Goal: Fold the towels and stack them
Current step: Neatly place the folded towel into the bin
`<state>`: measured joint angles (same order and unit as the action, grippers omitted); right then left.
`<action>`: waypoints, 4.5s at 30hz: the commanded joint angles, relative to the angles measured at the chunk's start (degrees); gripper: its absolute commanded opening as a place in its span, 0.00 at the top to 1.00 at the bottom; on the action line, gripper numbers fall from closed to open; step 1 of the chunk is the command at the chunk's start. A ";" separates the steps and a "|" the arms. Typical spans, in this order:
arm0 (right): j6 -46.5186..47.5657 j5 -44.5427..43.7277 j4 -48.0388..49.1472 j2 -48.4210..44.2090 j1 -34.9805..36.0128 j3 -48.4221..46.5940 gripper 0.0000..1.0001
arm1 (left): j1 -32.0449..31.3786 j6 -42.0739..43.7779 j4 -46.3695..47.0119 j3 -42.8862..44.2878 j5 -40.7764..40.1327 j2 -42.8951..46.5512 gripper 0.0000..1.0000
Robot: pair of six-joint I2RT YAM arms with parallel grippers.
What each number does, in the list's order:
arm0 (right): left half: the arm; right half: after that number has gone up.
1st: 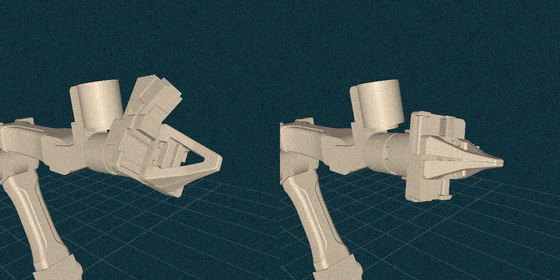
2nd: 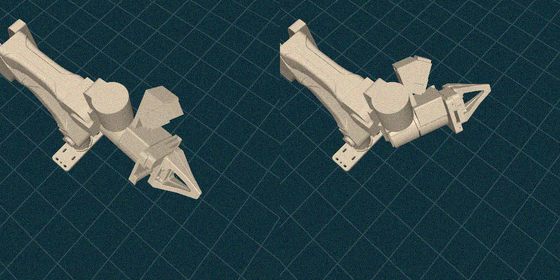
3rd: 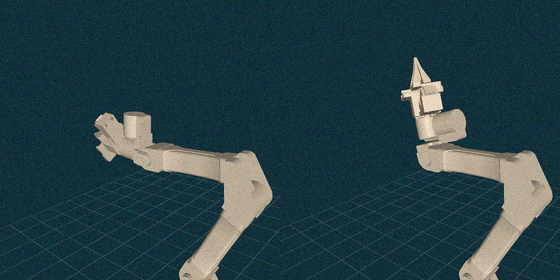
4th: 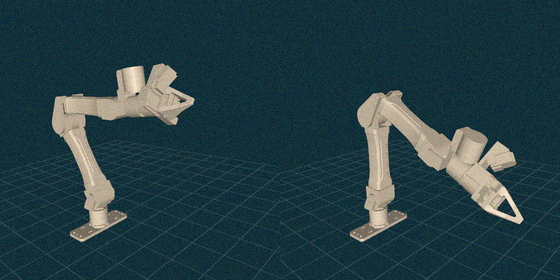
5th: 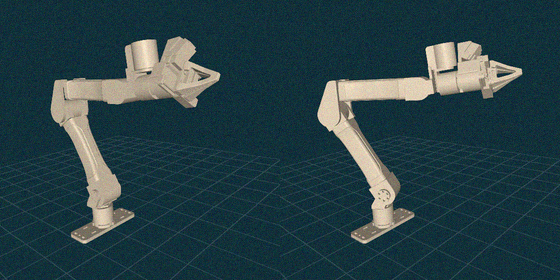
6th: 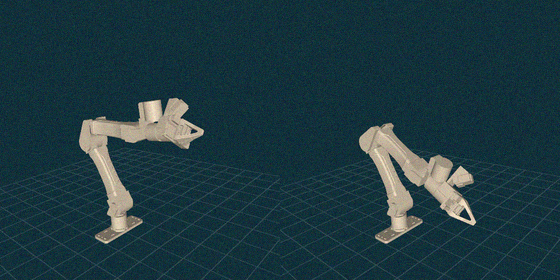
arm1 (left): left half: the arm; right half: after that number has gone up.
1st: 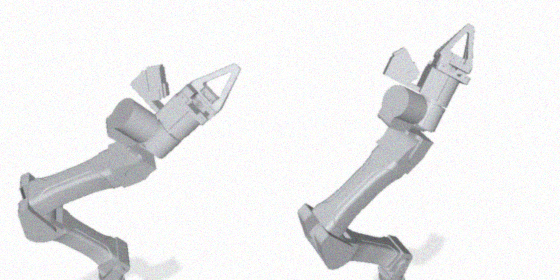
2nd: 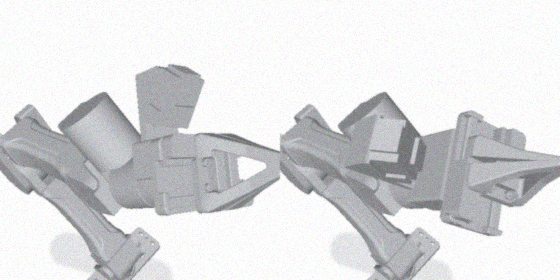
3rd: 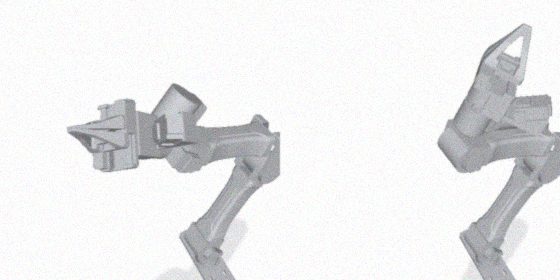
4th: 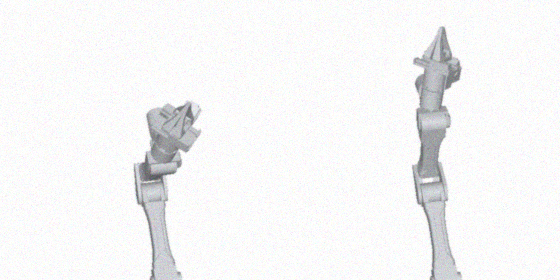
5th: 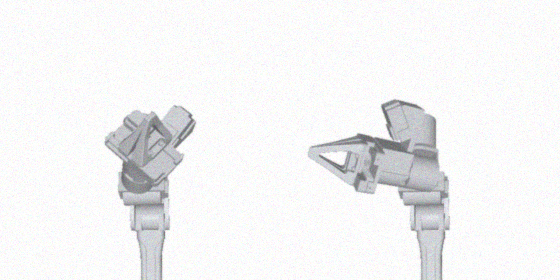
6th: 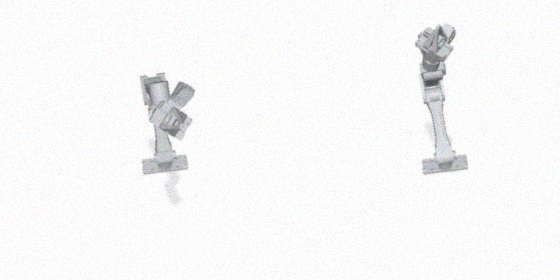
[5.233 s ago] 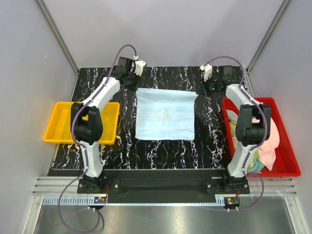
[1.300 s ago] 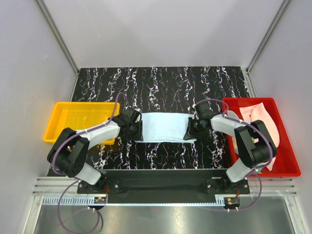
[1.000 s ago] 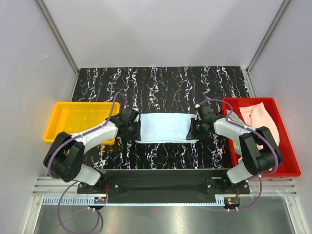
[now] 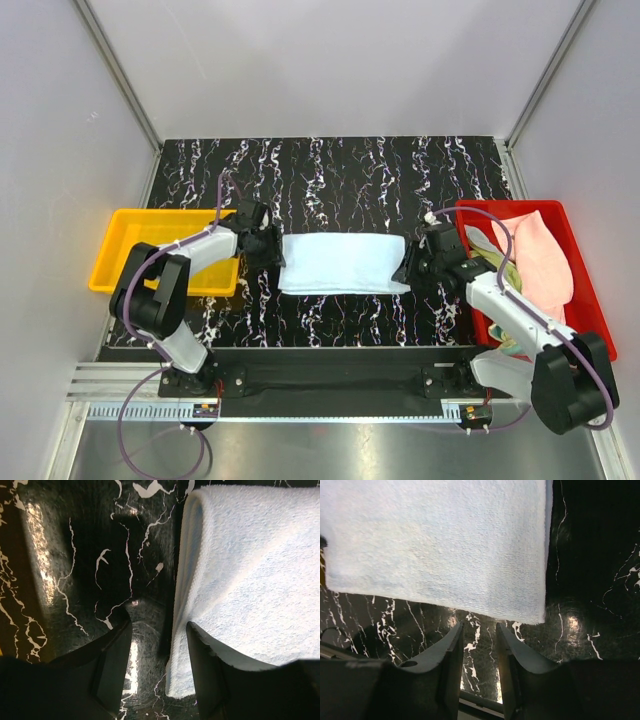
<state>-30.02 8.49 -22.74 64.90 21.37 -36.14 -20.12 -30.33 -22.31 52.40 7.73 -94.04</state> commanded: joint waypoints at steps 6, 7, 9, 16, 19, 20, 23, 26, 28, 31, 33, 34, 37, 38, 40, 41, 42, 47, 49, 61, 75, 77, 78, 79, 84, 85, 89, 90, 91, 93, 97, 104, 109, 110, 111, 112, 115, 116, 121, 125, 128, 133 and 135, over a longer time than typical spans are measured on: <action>0.84 -1.72 -1.52 -5.05 0.08 -2.80 0.61 | -0.01 0.09 1.82 1.83 -1.49 -2.55 0.46; 0.93 -1.81 -1.52 -4.96 0.08 -2.80 0.61 | -0.01 0.09 2.09 1.83 -1.40 -2.99 0.46; 1.28 -1.55 -1.17 -4.79 0.08 -2.53 0.60 | -0.01 -0.43 2.27 1.48 -0.70 -3.34 0.46; 2.16 -1.55 0.59 -4.00 0.08 -1.48 0.60 | -0.01 -1.75 5.69 -1.60 2.11 -2.64 0.50; 1.99 -1.55 1.12 -2.51 0.08 -1.13 0.60 | -0.09 -2.54 6.22 -1.86 3.87 -3.25 0.55; 1.90 -1.55 1.12 -2.33 0.08 -1.04 0.60 | -0.10 -2.63 6.22 -1.86 3.96 -3.43 0.56; 1.72 -1.64 1.30 -2.50 0.08 -0.34 0.60 | -0.27 -2.46 5.34 -1.69 3.70 -3.78 0.59; 1.81 -1.72 1.56 -3.47 0.08 0.46 0.60 | -0.36 -2.54 4.99 -1.51 4.14 -4.57 0.66; 1.89 -1.81 1.65 -4.08 0.08 0.81 0.60 | -0.62 -2.54 5.34 -1.34 4.75 -5.27 0.69; 1.98 -1.90 2.17 -4.26 0.08 0.90 0.60 | -0.89 -2.72 5.52 -0.81 5.81 -5.98 0.80; 1.98 -1.72 2.17 -4.09 0.08 0.90 0.60 | -0.97 -3.16 5.87 -0.90 6.77 -5.98 0.92; 2.07 -1.72 2.09 -4.08 0.08 0.90 0.60 | -1.06 -3.59 5.96 -1.07 7.12 -5.81 0.97; 2.51 -1.64 2.44 -3.91 0.08 0.90 0.60 | -1.41 -4.13 5.35 -1.34 7.39 -5.02 1.00; 2.60 -1.64 2.53 -4.00 0.08 0.81 0.60 | -1.41 -4.47 4.82 -1.16 6.87 -4.67 1.00; 2.69 -1.64 2.53 -4.08 0.08 0.63 0.60 | -1.33 -4.57 2.45 -0.38 5.81 -3.17 1.00; 2.86 -1.72 2.53 -4.26 0.08 0.72 0.60 | -1.41 -4.57 1.14 0.15 3.98 -2.65 1.00; 2.78 -1.72 2.70 -4.35 0.08 0.72 0.60 | -1.41 -4.57 -1.31 1.55 2.92 -1.51 1.00; 3.30 -2.07 2.44 -4.96 0.08 0.98 0.59 | -1.33 -5.35 -4.67 3.06 -0.42 1.66 1.00; 3.39 -2.16 2.35 -5.14 0.08 0.98 0.59 | -1.41 -5.62 -4.68 2.62 -0.87 2.63 1.00; 3.83 -2.34 1.91 -6.63 0.08 0.81 0.59 | -1.68 -7.46 -2.93 0.25 -1.31 1.92 0.68; 3.57 -2.25 1.56 -7.69 0.08 1.25 0.59 | -3.96 -10.01 0.86 -3.18 -1.57 -0.44 0.62; 3.48 -2.25 1.65 -7.86 0.17 1.33 0.58 | -4.31 -10.45 0.42 -3.01 -2.01 -0.97 0.71; 3.48 -2.25 1.65 -7.86 0.08 1.34 0.58 | -4.40 -10.54 -0.01 -2.83 -2.36 -1.14 0.76; 3.48 -2.16 1.56 -7.86 -0.01 1.42 0.58 | -4.49 -10.63 -0.54 -2.66 -2.97 -1.32 0.83; 3.57 -1.90 1.47 -8.56 0.08 1.51 0.58 | -4.40 -8.44 -8.18 2.59 -7.37 0.43 1.00; 3.48 -1.90 1.56 -8.74 0.08 1.60 0.58 | -4.49 -6.95 -9.67 3.84 -9.38 1.04 1.00; 3.65 -1.64 1.82 -9.09 -0.01 1.60 0.58 | -4.32 -3.17 -19.50 11.31 -14.22 4.21 1.00; 3.65 -1.64 1.82 -9.09 0.08 1.60 0.58 | -4.40 -2.46 -20.92 13.93 -15.27 4.65 1.00; 3.65 -1.64 2.00 -9.18 0.17 1.69 0.58 | -4.40 -1.50 -22.42 14.91 -17.81 5.52 1.00; 3.74 -1.46 2.00 -9.18 -0.01 1.78 0.58 | -4.31 -0.35 -25.67 16.58 -19.93 6.58 1.00; 3.83 -0.93 2.26 -9.88 0.08 1.95 0.57 | -3.18 3.77 -30.68 20.80 -27.39 8.08 1.00; 4.09 -0.58 3.23 -10.50 -0.01 2.39 0.57 | 3.23 10.72 -35.17 21.96 -39.10 8.96 1.00; 4.27 -0.32 3.67 -11.38 0.08 2.83 0.57 | 12.63 16.25 -34.47 21.86 -41.12 8.26 1.00; 4.36 -0.32 3.76 -11.55 0.08 2.83 0.57 | 14.21 16.87 -34.39 21.95 -41.47 7.56 1.00; 4.27 -0.23 3.76 -11.82 0.08 3.00 0.57 | 16.93 17.40 -33.95 22.13 -41.82 7.29 1.00; 4.27 -0.06 3.84 -11.91 0.08 3.01 0.57 | 18.26 18.97 -32.99 21.96 -41.65 7.29 1.00; 4.36 0.03 3.76 -12.26 0.08 3.01 0.57 | 22.83 21.70 -28.33 21.78 -42.53 7.03 1.00; 4.36 -0.14 3.76 -12.52 0.08 3.09 0.57 | 23.71 22.06 -26.93 21.95 -42.27 6.68 1.00; 4.18 -0.76 3.85 -14.19 0.08 3.53 0.57 | 28.73 25.13 -23.84 23.18 -42.53 3.79 1.00; 4.36 -1.20 4.02 -14.63 0.08 3.71 0.57 | 31.81 24.00 -24.19 24.50 -43.05 0.79 1.00; 4.53 -0.93 4.55 -15.24 0.08 4.06 0.56 | 32.51 23.38 -23.05 24.24 -44.81 -0.53 1.00; 4.44 -1.11 4.81 -17.35 -0.01 4.50 0.56 | 35.67 21.81 -19.98 23.54 -46.40 -1.85 1.00; 4.44 -0.84 4.99 -17.79 -0.01 4.76 0.56 | 37.07 21.80 -18.66 22.40 -46.40 -2.29 1.00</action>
<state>-26.35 7.57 -20.60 48.49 21.37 -31.64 14.52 -7.75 -45.80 74.48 -34.74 -96.12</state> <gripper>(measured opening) 0.439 0.024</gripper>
